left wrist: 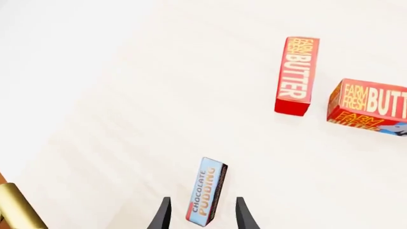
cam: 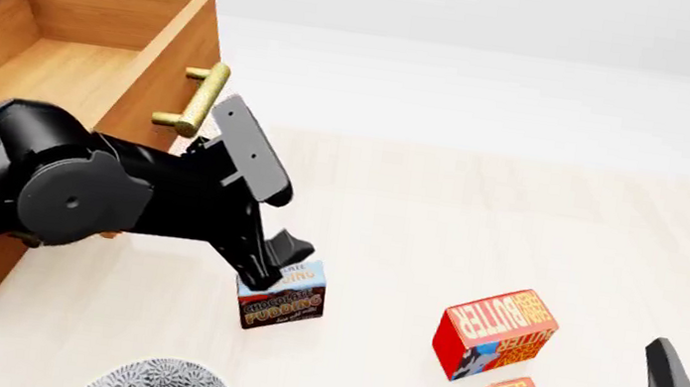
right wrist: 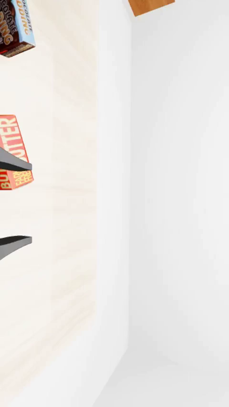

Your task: Put the chocolate pudding in the top drawer of the cabinet and close it.

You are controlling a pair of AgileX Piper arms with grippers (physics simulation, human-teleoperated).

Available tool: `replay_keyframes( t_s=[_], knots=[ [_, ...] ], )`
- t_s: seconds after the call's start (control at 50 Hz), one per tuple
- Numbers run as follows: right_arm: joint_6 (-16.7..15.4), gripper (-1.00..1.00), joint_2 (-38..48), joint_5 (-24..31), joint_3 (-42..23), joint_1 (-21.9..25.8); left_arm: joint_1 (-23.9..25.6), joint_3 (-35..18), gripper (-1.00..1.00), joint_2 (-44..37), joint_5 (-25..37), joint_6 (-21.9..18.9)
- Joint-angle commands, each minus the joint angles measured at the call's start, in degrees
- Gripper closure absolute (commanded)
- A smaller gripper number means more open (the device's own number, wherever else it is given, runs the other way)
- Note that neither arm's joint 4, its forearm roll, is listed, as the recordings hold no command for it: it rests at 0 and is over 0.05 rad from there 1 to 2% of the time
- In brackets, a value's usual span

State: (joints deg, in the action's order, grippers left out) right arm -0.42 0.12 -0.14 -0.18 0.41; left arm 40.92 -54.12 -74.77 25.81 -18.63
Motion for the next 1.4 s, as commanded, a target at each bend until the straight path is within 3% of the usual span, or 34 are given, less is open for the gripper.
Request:
replay_keyframes(
  t_s=[0.02,0.32,0.88,1.4],
  knots=[
    [0.0,-1.00,0.1,0.0,0.0,0.0,-0.2,0.7,-1.00,-2.0,-1.6,0.0],
    [-0.1,-1.00,0.1,0.0,-0.1,0.0,-1.2,2.3,-1.00,-3.7,-3.4,-1.2],
    [0.0,-1.00,0.0,0.0,0.0,0.0,-4.3,7.8,-1.00,-6.5,-9.7,-7.3],
    [0.0,-1.00,-0.1,0.0,0.1,0.0,-4.3,8.6,-1.00,-11.6,-13.8,-8.1]
  ],
)
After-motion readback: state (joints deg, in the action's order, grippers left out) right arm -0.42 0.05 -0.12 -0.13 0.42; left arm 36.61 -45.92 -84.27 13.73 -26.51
